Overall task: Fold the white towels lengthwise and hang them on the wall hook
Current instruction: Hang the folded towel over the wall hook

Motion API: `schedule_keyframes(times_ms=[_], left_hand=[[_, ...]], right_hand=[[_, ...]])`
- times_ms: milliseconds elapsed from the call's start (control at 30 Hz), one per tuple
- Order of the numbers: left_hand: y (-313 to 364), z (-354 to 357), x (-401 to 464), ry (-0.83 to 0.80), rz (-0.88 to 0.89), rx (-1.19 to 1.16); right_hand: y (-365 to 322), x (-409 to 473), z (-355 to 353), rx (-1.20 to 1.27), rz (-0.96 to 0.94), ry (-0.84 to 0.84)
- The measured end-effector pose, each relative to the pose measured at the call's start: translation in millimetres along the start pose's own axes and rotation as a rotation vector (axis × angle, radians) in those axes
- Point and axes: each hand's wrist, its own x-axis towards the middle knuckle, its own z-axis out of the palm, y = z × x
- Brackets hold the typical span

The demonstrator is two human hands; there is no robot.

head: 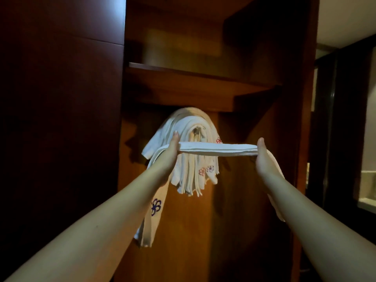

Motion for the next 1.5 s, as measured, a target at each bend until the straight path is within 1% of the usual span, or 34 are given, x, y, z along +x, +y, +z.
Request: schedule_keyframes(times_ms=[67,133,267,367,567,700,867,967,1067,1167,1233,1333,1367,1433,1500], left_hand=[[4,-10,27,0.032,0.001,0.017],[7,-19,54,0.055,-0.005,0.062],[10,-32,102,0.002,0.016,0.111],[14,-40,134,-0.031,0.035,0.151],[25,-56,202,-0.035,0.122,0.214],[28,-56,248,-0.028,0.146,0.265],[30,-52,301,-0.058,0.152,0.197],[28,-49,323,-0.066,0.15,0.208],[18,-44,335,-0.043,0.142,0.205],[1,-38,341,-0.016,0.089,0.135],[-10,-36,341,-0.027,0.089,0.111],[-22,-34,337,-0.027,0.08,0.027],[-26,-33,334,-0.01,0.081,-0.032],[-37,-29,328,0.071,0.056,-0.275],[-50,-24,319,0.24,0.019,-0.503]], right_hand=[[-4,22,18,-0.073,-0.051,0.004],[-7,44,37,-0.087,-0.082,0.019],[-5,85,72,-0.001,-0.074,0.044],[-6,116,92,0.085,-0.058,0.021],[-33,195,123,0.164,-0.179,0.004],[-47,250,137,0.137,-0.19,-0.04],[-52,309,156,0.115,-0.167,-0.119],[-51,337,166,0.106,-0.148,-0.21],[-38,357,170,0.106,-0.113,-0.235],[-13,362,171,0.121,-0.047,-0.248],[3,362,172,0.163,0.015,-0.236],[19,361,168,0.3,0.133,-0.153],[22,361,166,0.345,0.171,-0.108],[28,362,162,0.406,0.229,-0.016],[32,361,164,0.441,0.286,0.024]])
